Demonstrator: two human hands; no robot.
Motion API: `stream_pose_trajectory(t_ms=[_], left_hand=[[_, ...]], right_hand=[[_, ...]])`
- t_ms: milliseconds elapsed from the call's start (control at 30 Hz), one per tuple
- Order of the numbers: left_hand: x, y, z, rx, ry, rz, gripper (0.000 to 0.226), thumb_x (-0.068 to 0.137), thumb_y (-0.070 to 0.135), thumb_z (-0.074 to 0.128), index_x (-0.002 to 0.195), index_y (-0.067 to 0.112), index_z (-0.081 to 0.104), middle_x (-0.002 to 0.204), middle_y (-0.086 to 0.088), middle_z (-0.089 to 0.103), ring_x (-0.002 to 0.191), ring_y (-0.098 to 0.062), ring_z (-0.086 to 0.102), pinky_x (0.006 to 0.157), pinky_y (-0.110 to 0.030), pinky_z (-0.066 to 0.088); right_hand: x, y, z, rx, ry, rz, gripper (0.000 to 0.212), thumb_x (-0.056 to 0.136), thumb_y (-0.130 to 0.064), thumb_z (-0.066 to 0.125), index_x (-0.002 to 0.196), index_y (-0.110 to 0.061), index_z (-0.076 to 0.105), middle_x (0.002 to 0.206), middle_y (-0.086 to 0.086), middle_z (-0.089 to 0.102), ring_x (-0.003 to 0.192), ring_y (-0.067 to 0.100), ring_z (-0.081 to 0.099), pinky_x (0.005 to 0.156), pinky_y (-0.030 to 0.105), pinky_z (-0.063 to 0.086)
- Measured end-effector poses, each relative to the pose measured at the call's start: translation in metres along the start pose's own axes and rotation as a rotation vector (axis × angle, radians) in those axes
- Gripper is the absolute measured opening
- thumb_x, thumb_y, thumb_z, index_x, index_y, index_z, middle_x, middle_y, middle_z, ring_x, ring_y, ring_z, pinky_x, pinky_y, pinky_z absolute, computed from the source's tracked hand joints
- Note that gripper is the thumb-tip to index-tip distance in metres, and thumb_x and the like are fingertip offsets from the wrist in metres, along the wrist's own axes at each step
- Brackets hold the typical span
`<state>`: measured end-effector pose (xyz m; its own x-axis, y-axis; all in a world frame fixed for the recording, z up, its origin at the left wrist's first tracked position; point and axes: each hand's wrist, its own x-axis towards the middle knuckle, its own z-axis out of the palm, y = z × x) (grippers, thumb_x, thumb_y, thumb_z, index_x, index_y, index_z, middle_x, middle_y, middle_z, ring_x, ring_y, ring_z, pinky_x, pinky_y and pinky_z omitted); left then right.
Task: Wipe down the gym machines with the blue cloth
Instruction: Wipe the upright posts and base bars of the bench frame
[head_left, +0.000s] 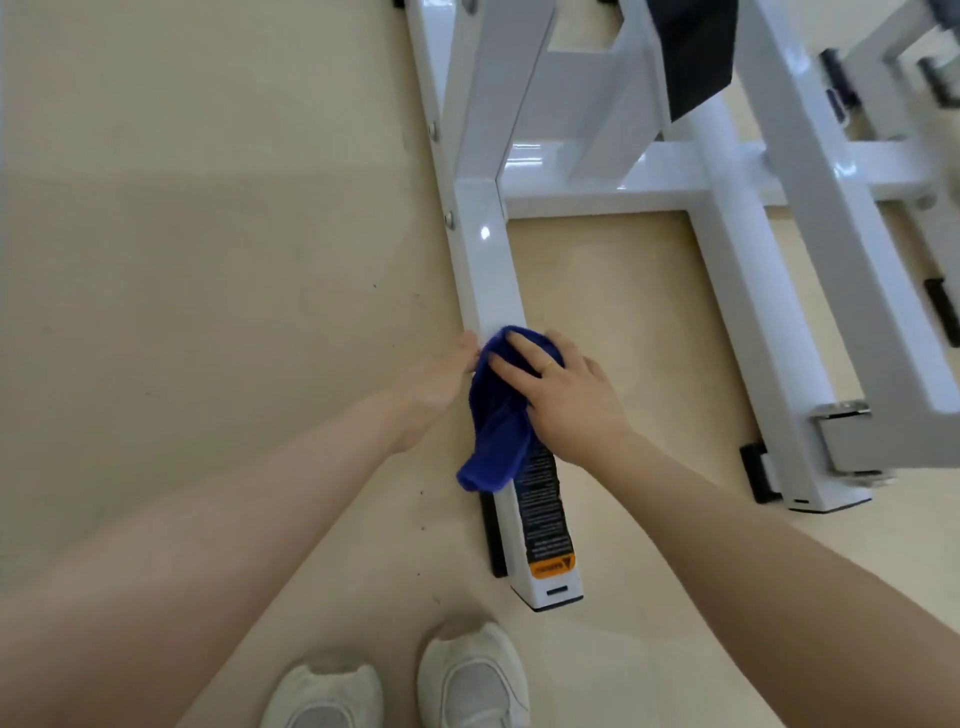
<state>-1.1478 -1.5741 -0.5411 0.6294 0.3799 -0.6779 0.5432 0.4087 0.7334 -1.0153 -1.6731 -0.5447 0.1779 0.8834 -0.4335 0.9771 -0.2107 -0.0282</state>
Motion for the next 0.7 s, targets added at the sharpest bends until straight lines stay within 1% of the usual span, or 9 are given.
stream_pose_trajectory(t_ms=[67, 133, 167, 233, 333, 400, 533, 600, 700], left_hand=[[-0.004, 0.004, -0.002, 0.026, 0.048, 0.022, 0.043, 0.102, 0.041, 0.018, 0.133, 0.028, 0.045, 0.129, 0.015, 0.044, 0.115, 0.003, 0.031, 0.094, -0.013, 0.018], [-0.011, 0.01, -0.008, 0.054, 0.125, 0.032, 0.038, 0.102, 0.037, 0.021, 0.125, 0.026, 0.049, 0.119, 0.016, 0.047, 0.111, -0.002, 0.031, 0.081, -0.001, 0.023], [-0.015, 0.014, -0.015, 0.065, 0.152, 0.035, 0.04, 0.102, 0.038, 0.02, 0.126, 0.025, 0.048, 0.124, 0.015, 0.047, 0.117, -0.005, 0.033, 0.085, -0.001, 0.026], [-0.031, 0.025, -0.031, 0.085, 0.208, 0.0, 0.054, 0.099, 0.049, 0.016, 0.142, 0.023, 0.035, 0.149, 0.006, 0.031, 0.137, -0.013, 0.025, 0.11, -0.021, 0.016], [-0.057, 0.045, -0.052, 0.103, 0.287, 0.013, 0.057, 0.098, 0.051, 0.014, 0.144, 0.023, 0.033, 0.154, 0.001, 0.023, 0.141, -0.015, 0.019, 0.113, -0.032, 0.011], [-0.074, 0.061, -0.061, 0.119, 0.325, 0.073, 0.056, 0.099, 0.05, 0.014, 0.141, 0.024, 0.039, 0.152, -0.002, 0.027, 0.14, -0.015, 0.022, 0.111, -0.033, 0.013], [-0.098, 0.096, -0.072, 0.106, 0.365, 0.146, 0.054, 0.098, 0.049, 0.017, 0.138, 0.023, 0.044, 0.144, -0.001, 0.036, 0.131, -0.015, 0.032, 0.1, -0.028, 0.02], [-0.109, 0.115, -0.076, 0.09, 0.402, 0.218, 0.049, 0.099, 0.046, 0.024, 0.132, 0.021, 0.05, 0.136, 0.004, 0.044, 0.121, -0.015, 0.042, 0.101, -0.028, 0.027], [-0.125, 0.147, -0.084, 0.147, 0.458, 0.384, 0.034, 0.098, 0.03, 0.038, 0.125, 0.017, 0.052, 0.125, 0.001, 0.057, 0.104, -0.015, 0.058, 0.096, -0.032, 0.043]], right_hand=[[0.008, -0.013, -0.009, -0.001, -0.031, 0.066, 0.061, 0.096, -0.029, 0.042, 0.148, -0.037, 0.012, 0.159, -0.006, 0.0, 0.143, 0.031, 0.004, 0.109, 0.041, 0.02], [0.002, -0.027, -0.002, -0.089, -0.006, -0.08, 0.052, 0.094, -0.03, 0.046, 0.143, -0.03, 0.032, 0.157, -0.001, 0.013, 0.142, 0.034, 0.007, 0.107, 0.042, 0.02], [-0.003, -0.029, 0.0, -0.141, -0.007, -0.177, 0.044, 0.093, -0.029, 0.046, 0.137, -0.026, 0.042, 0.153, -0.002, 0.025, 0.142, 0.034, 0.009, 0.105, 0.042, 0.021], [-0.003, -0.027, -0.007, -0.214, -0.057, -0.247, 0.035, 0.093, -0.025, 0.045, 0.128, -0.025, 0.051, 0.14, -0.008, 0.041, 0.14, 0.031, 0.013, 0.101, 0.039, 0.024], [0.011, -0.037, -0.031, -0.3, -0.172, -0.184, 0.027, 0.092, -0.019, 0.047, 0.115, -0.026, 0.06, 0.122, -0.011, 0.053, 0.122, 0.024, 0.031, 0.088, 0.033, 0.03], [0.017, -0.049, -0.056, -0.192, -0.174, -0.085, 0.029, 0.089, -0.012, 0.045, 0.109, -0.024, 0.062, 0.113, -0.007, 0.056, 0.11, 0.022, 0.037, 0.078, 0.031, 0.03], [0.015, -0.054, -0.144, 0.192, -0.094, 0.047, 0.032, 0.083, -0.006, 0.043, 0.102, -0.022, 0.063, 0.102, -0.005, 0.058, 0.095, 0.02, 0.051, 0.074, 0.03, 0.04], [0.009, -0.051, -0.19, 0.312, 0.015, 0.062, 0.035, 0.084, -0.004, 0.039, 0.105, -0.019, 0.063, 0.107, 0.001, 0.06, 0.094, 0.023, 0.057, 0.08, 0.033, 0.048], [0.002, -0.05, -0.24, 0.522, 0.223, 0.051, 0.032, 0.088, -0.006, 0.036, 0.106, -0.017, 0.06, 0.102, 0.002, 0.059, 0.089, 0.02, 0.054, 0.076, 0.031, 0.044]])
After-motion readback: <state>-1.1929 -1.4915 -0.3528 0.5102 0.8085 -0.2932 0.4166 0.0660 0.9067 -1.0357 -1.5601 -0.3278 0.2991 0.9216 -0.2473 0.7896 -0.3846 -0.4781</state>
